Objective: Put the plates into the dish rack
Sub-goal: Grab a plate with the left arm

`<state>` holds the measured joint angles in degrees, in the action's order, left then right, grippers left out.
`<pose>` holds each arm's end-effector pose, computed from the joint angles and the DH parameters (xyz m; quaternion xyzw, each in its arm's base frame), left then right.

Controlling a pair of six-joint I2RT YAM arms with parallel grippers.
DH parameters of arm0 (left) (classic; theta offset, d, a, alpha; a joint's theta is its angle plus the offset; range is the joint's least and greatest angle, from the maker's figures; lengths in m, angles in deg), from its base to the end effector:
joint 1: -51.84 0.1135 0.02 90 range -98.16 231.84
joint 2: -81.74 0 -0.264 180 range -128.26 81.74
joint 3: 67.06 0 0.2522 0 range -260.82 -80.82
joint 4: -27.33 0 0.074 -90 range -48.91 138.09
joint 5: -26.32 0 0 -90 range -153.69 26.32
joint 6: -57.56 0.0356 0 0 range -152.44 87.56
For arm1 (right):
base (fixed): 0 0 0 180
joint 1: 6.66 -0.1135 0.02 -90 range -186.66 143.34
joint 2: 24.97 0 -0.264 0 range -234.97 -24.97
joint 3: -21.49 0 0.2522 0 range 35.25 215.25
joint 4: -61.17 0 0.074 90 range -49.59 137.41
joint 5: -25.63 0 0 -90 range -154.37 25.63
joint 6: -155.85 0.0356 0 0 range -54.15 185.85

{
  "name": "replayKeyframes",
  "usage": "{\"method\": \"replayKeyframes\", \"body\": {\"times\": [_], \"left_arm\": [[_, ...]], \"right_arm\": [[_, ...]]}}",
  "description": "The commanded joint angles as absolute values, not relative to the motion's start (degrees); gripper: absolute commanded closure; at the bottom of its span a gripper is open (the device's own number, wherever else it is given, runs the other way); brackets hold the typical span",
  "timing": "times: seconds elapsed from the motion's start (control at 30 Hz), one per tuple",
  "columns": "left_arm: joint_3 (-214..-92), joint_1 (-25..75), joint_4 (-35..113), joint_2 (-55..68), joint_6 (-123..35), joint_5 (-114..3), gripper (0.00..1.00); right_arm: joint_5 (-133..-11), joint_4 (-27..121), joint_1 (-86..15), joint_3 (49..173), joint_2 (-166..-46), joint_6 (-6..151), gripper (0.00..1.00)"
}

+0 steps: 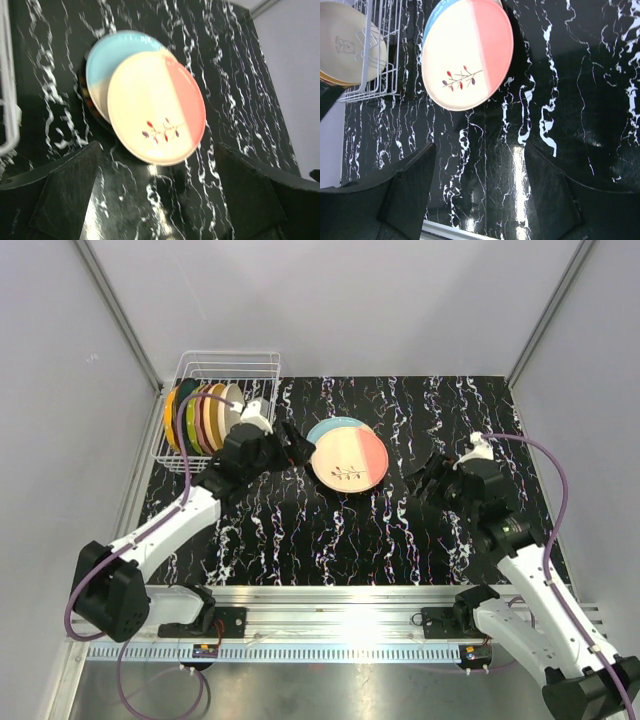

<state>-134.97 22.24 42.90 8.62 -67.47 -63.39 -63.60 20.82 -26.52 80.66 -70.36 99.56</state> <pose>0.2581 -0.1468 0.3043 -0.0375 0.8222 -0.3054 0.4789 0.1672 0.0599 0.3125 0.1061 0.8440 0.2318 0.4719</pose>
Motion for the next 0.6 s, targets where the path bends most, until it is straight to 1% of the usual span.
{"method": "replayKeyframes", "body": {"times": [0.0,0.17,0.27,0.57], "left_arm": [[-129.4,21.3,38.3,8.5,-74.6,-59.5,0.01],[-126.4,19.0,37.1,4.9,-75.9,-61.0,0.01],[-122.1,18.9,32.4,3.0,-79.0,-60.2,0.01],[-122.1,18.0,20.4,-8.4,-85.3,-57.5,0.01]], "right_arm": [[-63.8,20.9,-26.6,78.8,-68.0,100.9,0.21],[-63.8,20.6,-26.6,75.9,-63.7,101.7,0.20],[-63.6,19.7,-26.6,74.8,-61.5,102.1,0.19],[-62.7,19.7,-26.7,72.3,-56.8,102.2,0.15]]}}
